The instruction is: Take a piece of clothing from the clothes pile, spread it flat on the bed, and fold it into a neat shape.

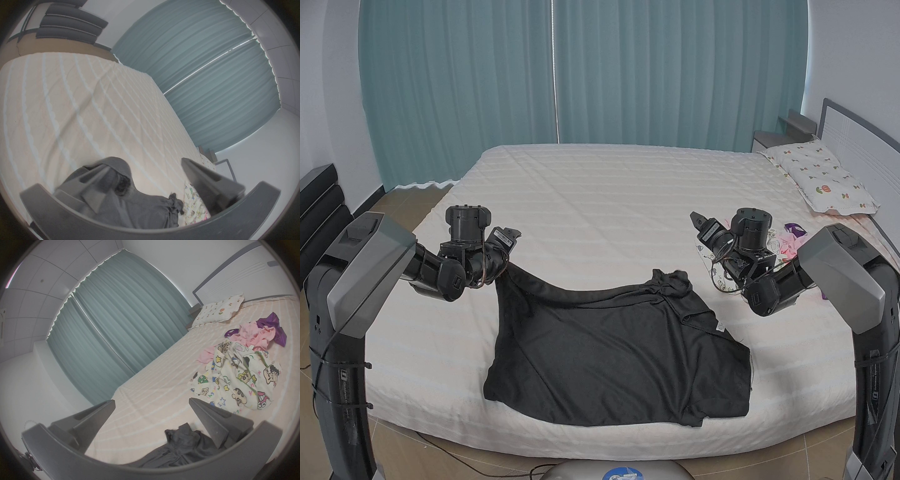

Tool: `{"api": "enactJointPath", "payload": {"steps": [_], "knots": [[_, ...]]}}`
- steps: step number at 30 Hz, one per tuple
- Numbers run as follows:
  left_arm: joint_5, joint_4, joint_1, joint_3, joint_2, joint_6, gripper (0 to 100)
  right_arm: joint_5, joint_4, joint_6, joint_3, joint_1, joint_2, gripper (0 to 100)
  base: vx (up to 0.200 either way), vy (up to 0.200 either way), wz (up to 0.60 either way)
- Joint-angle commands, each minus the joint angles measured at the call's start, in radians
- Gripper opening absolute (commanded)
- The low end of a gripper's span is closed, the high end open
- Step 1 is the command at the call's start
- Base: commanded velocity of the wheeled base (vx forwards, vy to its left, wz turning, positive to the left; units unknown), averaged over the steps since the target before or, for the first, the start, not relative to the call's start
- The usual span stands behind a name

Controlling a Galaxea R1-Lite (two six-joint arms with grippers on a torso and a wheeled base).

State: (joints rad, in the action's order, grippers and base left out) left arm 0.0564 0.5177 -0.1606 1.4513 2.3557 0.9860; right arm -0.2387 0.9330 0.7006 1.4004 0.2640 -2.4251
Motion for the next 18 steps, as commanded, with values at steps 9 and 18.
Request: {"api": "enactJointPath", "payload": {"steps": [9,18], "knots": [[-0.004,-0.079,0.069,0.012,-0.043,-0.044,100,0.012,-0.095,-0.015,-0.124,-0.028,0.020,100,0.000,0.000,0.00],[-0.119,-0.232,0.093,0.138,-0.032,-0.066,100,0.039,-0.112,-0.067,-0.216,0.017,0.003,100,0.000,0.000,0.00]]}}
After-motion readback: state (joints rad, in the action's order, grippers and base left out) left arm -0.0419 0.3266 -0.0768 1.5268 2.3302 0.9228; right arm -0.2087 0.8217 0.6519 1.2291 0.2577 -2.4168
